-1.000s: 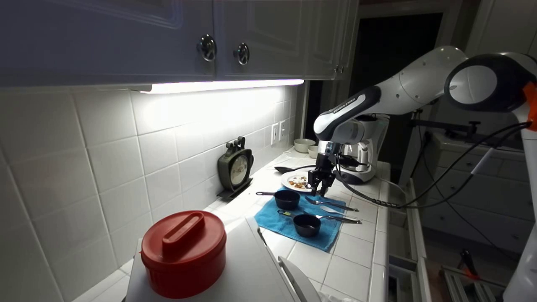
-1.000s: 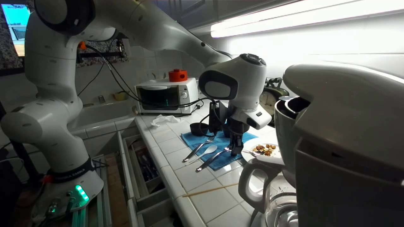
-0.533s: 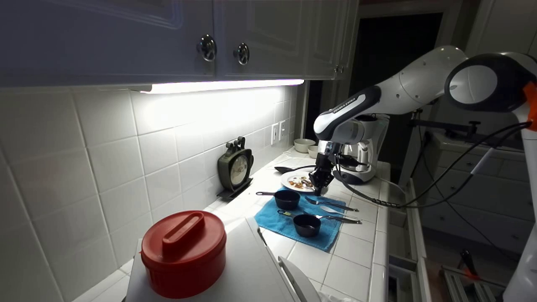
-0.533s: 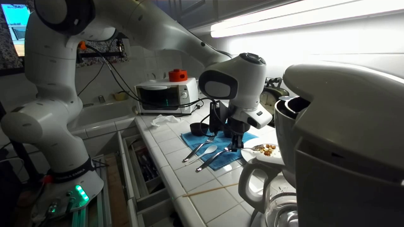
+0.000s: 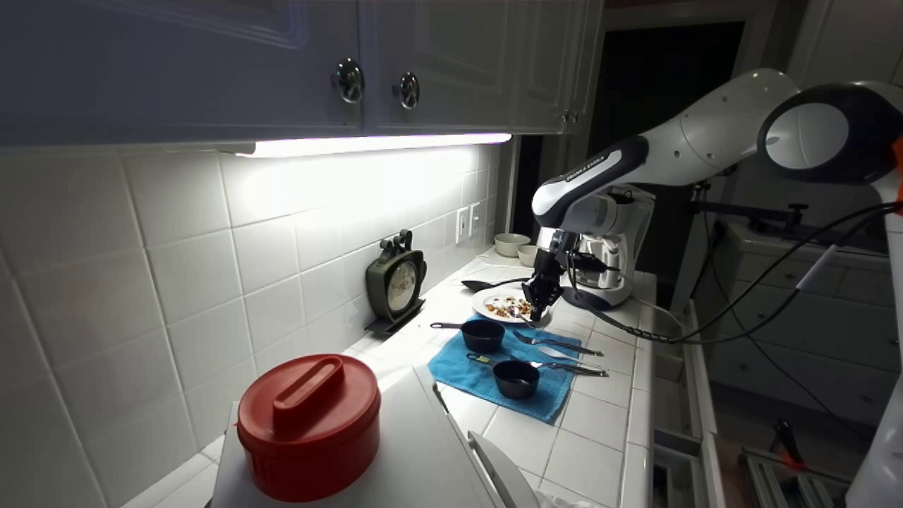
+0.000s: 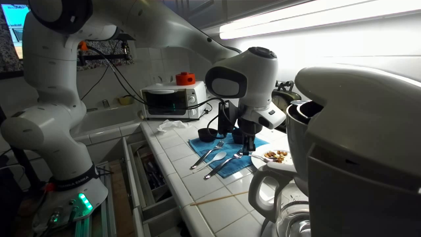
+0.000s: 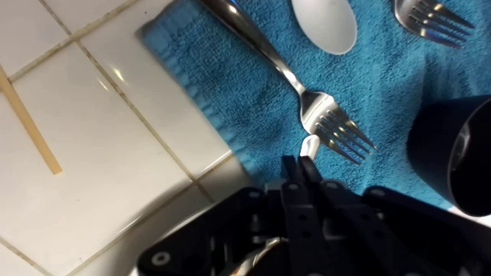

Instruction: Use the silver spoon to remove some contents from the white plate and put them on the blue towel.

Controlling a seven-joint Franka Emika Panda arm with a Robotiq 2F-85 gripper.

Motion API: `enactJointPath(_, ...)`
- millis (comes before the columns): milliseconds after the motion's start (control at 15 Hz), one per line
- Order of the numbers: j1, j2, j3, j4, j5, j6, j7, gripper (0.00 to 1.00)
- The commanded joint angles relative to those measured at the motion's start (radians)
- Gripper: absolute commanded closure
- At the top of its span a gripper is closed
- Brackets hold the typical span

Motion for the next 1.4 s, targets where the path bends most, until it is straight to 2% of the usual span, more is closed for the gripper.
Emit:
enactJointPath(0,-0.01,-0.03,-0.016,-0.009,-0.006,-0.043,-0.011,0.94)
enactJointPath(133,-0.008,-0.028,-0.024,-0.005,-0.012,-0.045,-0.004,0.94)
enactJointPath(200,-0.007,-0.027,-0.025,-0.006,-0.011,-0.043,-0.003,0.69)
enactJointPath(333,-0.005,-0.021,-0.024,-0.006,-0.007,-0.035,-0.002,0.66)
enactJointPath(400,-0.004,-0.019,-0.022,-0.005,-0.003,-0.035,-0.003,0.61)
enactJointPath(733,0.001,-0.008,-0.015,-0.002,0.007,-0.028,0.0,0.25)
enactJointPath(933,0.0,0.005,-0.011,0.0,0.016,-0.02,0.006,0.09)
enactJointPath(1133,-0.002,0.016,-0.009,0.002,0.024,-0.017,0.009,0.1)
enactJointPath(1267,-0.004,0.021,-0.008,0.004,0.029,-0.018,0.011,0.25)
enactJointPath(1333,-0.005,0.022,-0.008,0.005,0.031,-0.019,0.013,0.29)
